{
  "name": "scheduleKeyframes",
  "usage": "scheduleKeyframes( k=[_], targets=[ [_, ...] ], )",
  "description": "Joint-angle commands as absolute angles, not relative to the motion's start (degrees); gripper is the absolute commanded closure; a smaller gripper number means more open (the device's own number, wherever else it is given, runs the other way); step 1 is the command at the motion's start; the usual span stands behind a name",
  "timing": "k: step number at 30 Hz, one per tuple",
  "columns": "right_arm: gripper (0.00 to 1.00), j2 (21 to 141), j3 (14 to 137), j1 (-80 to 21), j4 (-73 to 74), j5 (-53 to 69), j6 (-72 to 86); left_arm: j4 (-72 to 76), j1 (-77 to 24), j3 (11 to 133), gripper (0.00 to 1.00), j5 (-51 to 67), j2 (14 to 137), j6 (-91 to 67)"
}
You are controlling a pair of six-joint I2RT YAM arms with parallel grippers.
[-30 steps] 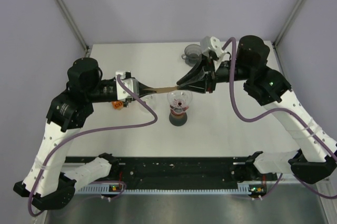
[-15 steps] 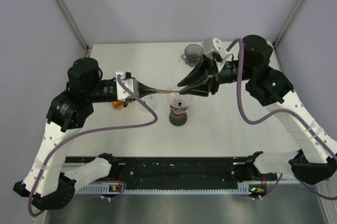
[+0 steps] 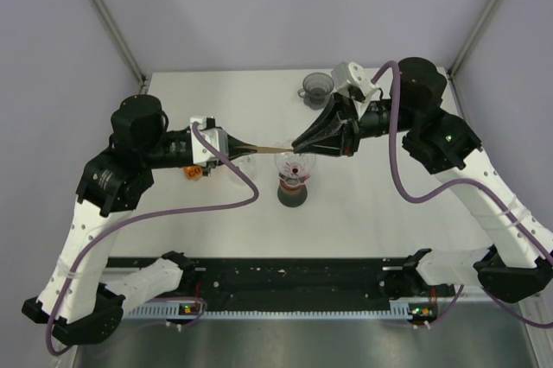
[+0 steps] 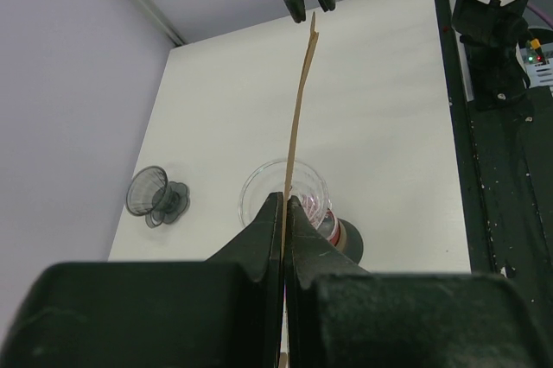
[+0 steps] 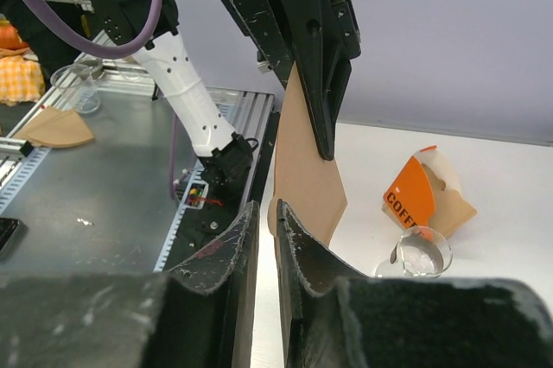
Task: Place the coffee filter in the dripper
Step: Place the coffee filter in the coffee dripper.
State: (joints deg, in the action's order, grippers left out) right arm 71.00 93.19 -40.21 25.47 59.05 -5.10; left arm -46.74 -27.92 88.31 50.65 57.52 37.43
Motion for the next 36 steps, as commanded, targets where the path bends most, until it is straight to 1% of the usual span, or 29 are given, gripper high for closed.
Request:
scheduleKeyframes(
  k=[1, 7, 9, 10, 12, 13, 27, 30, 33, 36],
  targets=[
    [0.87, 71.4, 95.4, -40.0, 25.0, 60.2, -4.7, -43.4, -28.2, 89.7, 1.00, 49.9, 57.4, 34.7],
    [0.86, 71.1, 94.8, -40.0, 25.0, 59.8, -4.8, -42.0, -28.2, 89.9, 1.00, 49.3, 57.7, 32.8],
    [0.88, 71.1, 94.7, -40.0, 25.0, 59.6, -4.8, -41.6, -28.1, 89.8, 1.00, 49.3, 57.7, 32.3],
    [0.90, 71.1, 94.7, -40.0, 25.0, 59.3, -4.7, -41.1, -28.1, 89.7, 1.00, 49.1, 57.7, 31.8],
    [0.98, 71.0, 94.7, -40.0, 24.8, 58.8, -4.7, -39.6, -28.1, 89.6, 1.00, 48.1, 57.7, 29.2],
    [1.00, 71.0, 94.6, -40.0, 24.5, 58.6, -4.6, -38.7, -28.2, 89.6, 1.00, 47.3, 57.8, 28.0],
    [1.00, 66.4, 88.6, -40.5, 13.4, 51.2, -0.4, -37.8, -28.2, 90.8, 1.00, 42.5, 59.2, 21.1],
    [1.00, 65.8, 87.7, -40.9, 12.0, 51.7, 1.3, -37.8, -28.2, 90.8, 1.00, 41.8, 59.2, 21.2],
    [0.97, 66.3, 87.8, -41.1, 11.8, 53.0, 1.5, -37.8, -28.1, 90.9, 1.00, 41.7, 59.3, 21.1],
    [0.97, 66.6, 87.7, -41.2, 12.0, 52.7, 1.6, -37.8, -28.1, 91.0, 1.00, 42.1, 59.2, 21.1]
  ],
)
